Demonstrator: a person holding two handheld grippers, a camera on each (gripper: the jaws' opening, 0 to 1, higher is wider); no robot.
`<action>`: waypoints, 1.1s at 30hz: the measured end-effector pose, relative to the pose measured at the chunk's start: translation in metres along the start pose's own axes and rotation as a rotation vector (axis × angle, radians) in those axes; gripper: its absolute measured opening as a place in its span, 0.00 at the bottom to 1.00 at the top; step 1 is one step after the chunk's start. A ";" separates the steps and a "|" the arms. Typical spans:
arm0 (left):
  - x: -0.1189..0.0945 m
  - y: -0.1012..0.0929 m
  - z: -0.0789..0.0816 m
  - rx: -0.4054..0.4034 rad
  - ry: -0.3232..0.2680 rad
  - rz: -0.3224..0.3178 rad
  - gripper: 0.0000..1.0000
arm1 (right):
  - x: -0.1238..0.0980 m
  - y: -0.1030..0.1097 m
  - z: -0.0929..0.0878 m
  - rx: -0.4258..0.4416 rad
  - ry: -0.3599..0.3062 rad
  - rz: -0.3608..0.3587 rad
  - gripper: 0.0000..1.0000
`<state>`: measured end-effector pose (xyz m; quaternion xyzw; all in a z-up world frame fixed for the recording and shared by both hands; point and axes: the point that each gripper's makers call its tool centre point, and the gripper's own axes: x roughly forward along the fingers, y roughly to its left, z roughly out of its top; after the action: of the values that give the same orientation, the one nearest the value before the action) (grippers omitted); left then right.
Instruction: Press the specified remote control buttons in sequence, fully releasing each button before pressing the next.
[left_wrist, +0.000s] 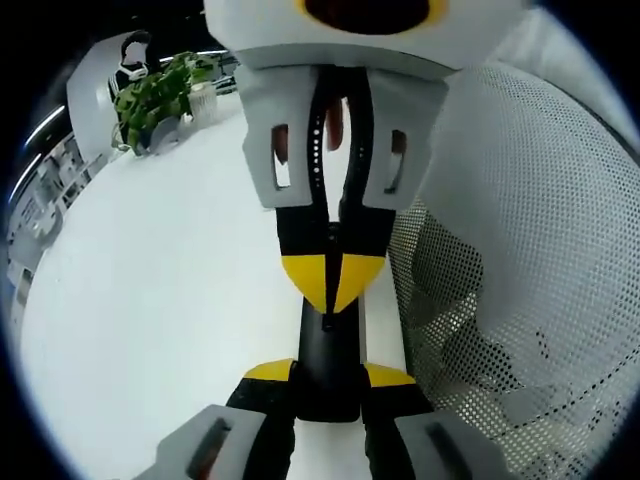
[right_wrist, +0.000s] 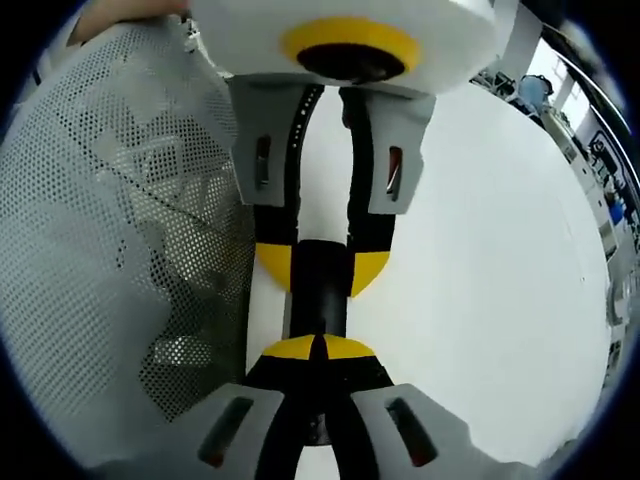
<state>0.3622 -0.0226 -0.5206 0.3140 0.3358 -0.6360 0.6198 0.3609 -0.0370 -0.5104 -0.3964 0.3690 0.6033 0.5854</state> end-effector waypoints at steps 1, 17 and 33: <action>0.000 0.000 0.000 0.000 0.000 0.000 0.25 | 0.000 0.000 0.000 -0.014 0.011 0.005 0.00; 0.000 0.000 0.000 -0.004 -0.003 0.001 0.25 | 0.000 0.000 -0.002 0.025 0.001 -0.005 0.00; -0.001 0.000 0.001 -0.006 -0.006 -0.001 0.25 | 0.003 -0.001 0.006 -0.007 -0.004 -0.001 0.00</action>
<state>0.3623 -0.0228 -0.5196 0.3101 0.3357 -0.6363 0.6215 0.3620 -0.0305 -0.5106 -0.3972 0.3657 0.6050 0.5852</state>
